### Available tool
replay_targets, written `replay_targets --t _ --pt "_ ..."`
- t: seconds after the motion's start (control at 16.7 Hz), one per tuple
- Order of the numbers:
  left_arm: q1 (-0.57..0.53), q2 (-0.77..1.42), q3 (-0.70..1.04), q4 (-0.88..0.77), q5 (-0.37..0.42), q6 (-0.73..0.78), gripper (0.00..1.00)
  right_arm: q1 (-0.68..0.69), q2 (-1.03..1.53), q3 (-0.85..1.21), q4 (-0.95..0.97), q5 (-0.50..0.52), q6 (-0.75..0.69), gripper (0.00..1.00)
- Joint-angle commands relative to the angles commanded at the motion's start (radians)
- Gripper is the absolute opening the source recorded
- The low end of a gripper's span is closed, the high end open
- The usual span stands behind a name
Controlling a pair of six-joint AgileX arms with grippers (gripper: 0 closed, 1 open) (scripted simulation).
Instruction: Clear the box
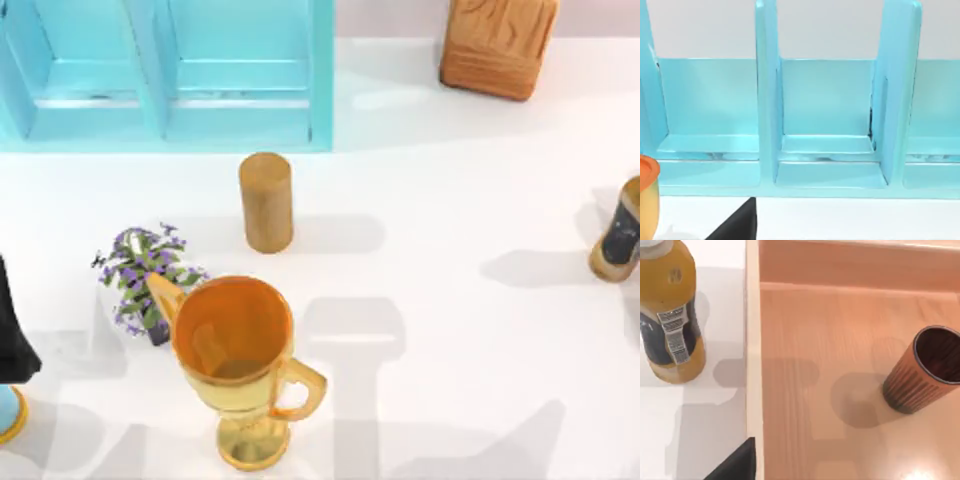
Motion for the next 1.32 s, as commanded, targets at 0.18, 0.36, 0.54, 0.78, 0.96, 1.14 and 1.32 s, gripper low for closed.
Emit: replay_targets --t 0.18,0.36,0.54,0.78,0.96,1.14,1.32 --pt "0.000 0.000 0.000 0.000 0.000 0.000 1.00 -0.086 0.306 0.216 -0.204 -0.001 -0.084 1.00" --pt "0.000 0.000 0.000 0.000 0.000 0.000 1.00 -0.165 0.570 0.411 -0.389 -0.002 -0.160 1.00" --pt "0.000 0.000 0.000 0.000 0.000 0.000 1.00 -0.230 0.774 0.572 -0.543 -0.003 -0.223 1.00" --pt "0.000 0.000 0.000 0.000 0.000 0.000 1.00 -0.282 0.936 0.703 -0.667 -0.003 -0.274 1.00" --pt "0.000 0.000 0.000 0.000 0.000 0.000 1.00 -0.289 0.955 0.719 -0.682 -0.003 -0.281 1.00" --pt "0.000 0.000 0.000 0.000 0.000 0.000 1.00 -0.284 0.952 0.716 -0.680 -0.003 -0.280 1.00" --pt "0.000 0.000 0.000 0.000 0.000 0.000 1.00 -0.285 0.954 0.683 -0.646 -0.003 -0.276 1.00"
